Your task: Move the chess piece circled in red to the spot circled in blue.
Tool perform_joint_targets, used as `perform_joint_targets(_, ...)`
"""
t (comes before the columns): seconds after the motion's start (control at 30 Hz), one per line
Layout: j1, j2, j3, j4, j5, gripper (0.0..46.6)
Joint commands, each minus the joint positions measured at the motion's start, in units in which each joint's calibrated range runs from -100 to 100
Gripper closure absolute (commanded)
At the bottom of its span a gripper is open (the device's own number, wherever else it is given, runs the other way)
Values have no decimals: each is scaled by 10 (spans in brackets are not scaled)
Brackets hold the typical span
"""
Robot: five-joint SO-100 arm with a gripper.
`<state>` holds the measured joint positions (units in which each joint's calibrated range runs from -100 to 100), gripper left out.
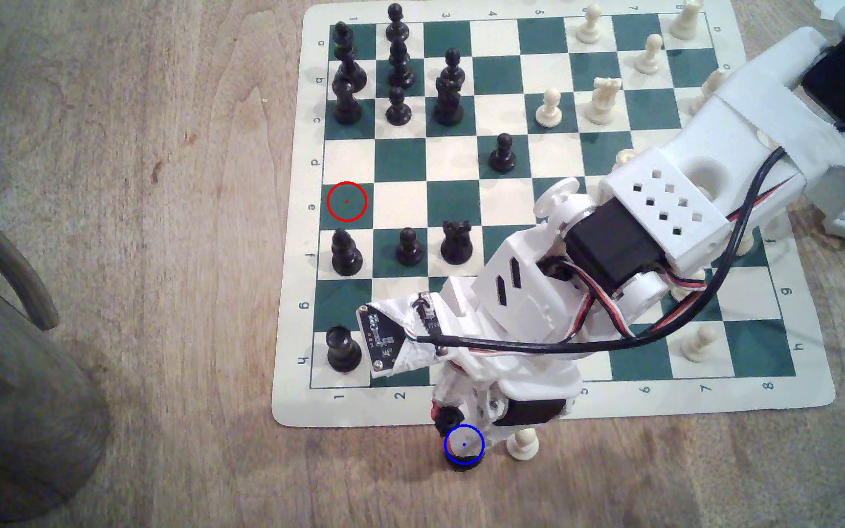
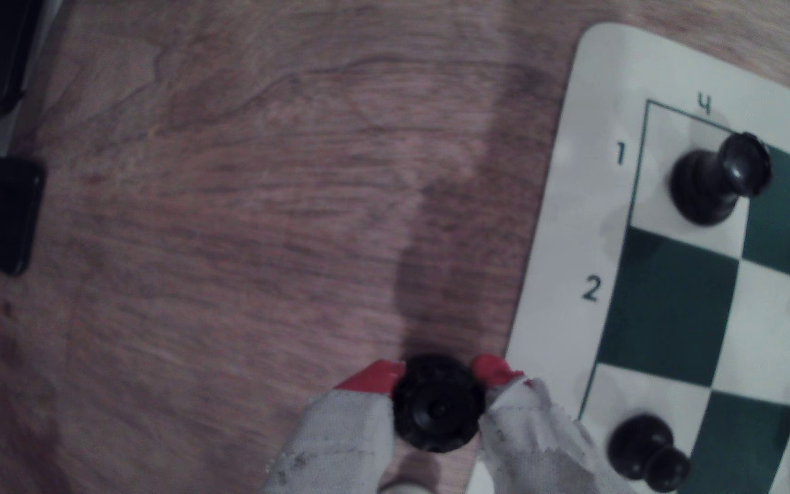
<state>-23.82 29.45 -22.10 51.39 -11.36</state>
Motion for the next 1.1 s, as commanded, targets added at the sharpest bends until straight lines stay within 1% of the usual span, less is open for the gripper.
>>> perform_joint_targets(0.0,5,-16,-44,1,0,400)
perform_joint_targets(0.13,6,-16,-43,7,1,324)
perform_joint_targets(0.17,6,-19,-38,7,1,291)
perform_joint_targets(0.2,6,-21,-37,7,1,286)
perform_joint_targets(0.4,8,-35,-23,6,4,270)
perform_joint_targets(0.57,14,-55,13,6,10,268)
perform_joint_targets(0.7,23,-103,63,2,12,268)
perform_joint_targets(0.83,33,-188,125,1,13,264)
perform_joint_targets(0.87,34,-232,155,2,13,262)
perform_joint_targets(1.07,41,-379,255,19,11,259)
